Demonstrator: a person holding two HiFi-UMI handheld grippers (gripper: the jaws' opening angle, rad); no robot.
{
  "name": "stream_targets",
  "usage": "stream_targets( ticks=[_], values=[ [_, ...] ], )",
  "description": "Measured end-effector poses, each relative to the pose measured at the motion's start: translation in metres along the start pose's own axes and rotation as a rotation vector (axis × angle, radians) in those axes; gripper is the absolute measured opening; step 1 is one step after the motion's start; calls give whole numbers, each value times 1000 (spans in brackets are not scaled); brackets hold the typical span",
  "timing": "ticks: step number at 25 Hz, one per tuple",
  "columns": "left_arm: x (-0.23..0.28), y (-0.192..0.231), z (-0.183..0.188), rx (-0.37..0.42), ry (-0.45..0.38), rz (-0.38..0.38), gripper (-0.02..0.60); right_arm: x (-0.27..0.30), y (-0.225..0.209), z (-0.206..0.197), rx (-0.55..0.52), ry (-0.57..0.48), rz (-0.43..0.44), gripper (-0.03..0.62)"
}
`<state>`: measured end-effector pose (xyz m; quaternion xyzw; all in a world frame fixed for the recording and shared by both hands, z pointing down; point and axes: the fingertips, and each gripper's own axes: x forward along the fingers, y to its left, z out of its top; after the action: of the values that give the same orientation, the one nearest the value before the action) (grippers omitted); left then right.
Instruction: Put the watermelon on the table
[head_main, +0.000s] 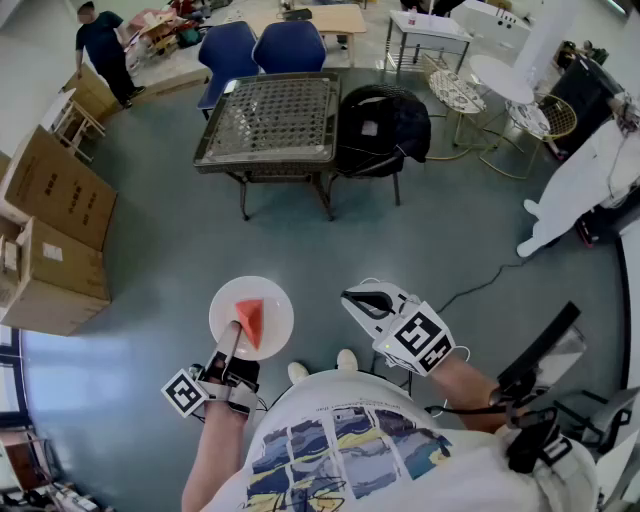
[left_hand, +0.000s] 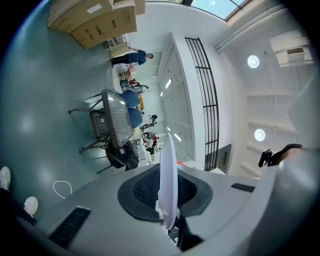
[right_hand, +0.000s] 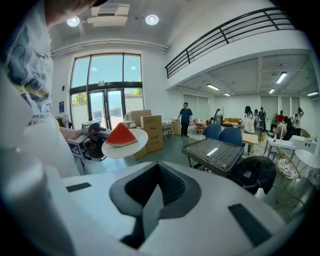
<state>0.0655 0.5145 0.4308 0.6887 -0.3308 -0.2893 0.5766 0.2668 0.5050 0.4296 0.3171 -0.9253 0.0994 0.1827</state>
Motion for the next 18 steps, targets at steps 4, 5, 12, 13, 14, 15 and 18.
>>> stream_targets(
  ticks=[4,5,12,13,14,15,18],
  values=[
    [-2,-1,5,42,-65,-6,31,12,-6,7,-51,-15,66,9],
    [-2,-2,5,48,-73,-5,31,12,-7,7,-55,-14,75,9],
    [7,-2,10,54,-87,2,31,18,-18,2,-67,-5,77,11],
    [9,0,12,52,-89,6,31,21,-20,3,-70,-11,74,11],
    [10,3,16,50,-90,12,31,24,-22,3,-70,-14,72,11],
    [11,6,19,46,-89,17,30,29,-24,3,-68,-13,70,12],
    [20,16,40,37,-79,18,31,51,-31,7,-66,-3,57,27]
  ],
)
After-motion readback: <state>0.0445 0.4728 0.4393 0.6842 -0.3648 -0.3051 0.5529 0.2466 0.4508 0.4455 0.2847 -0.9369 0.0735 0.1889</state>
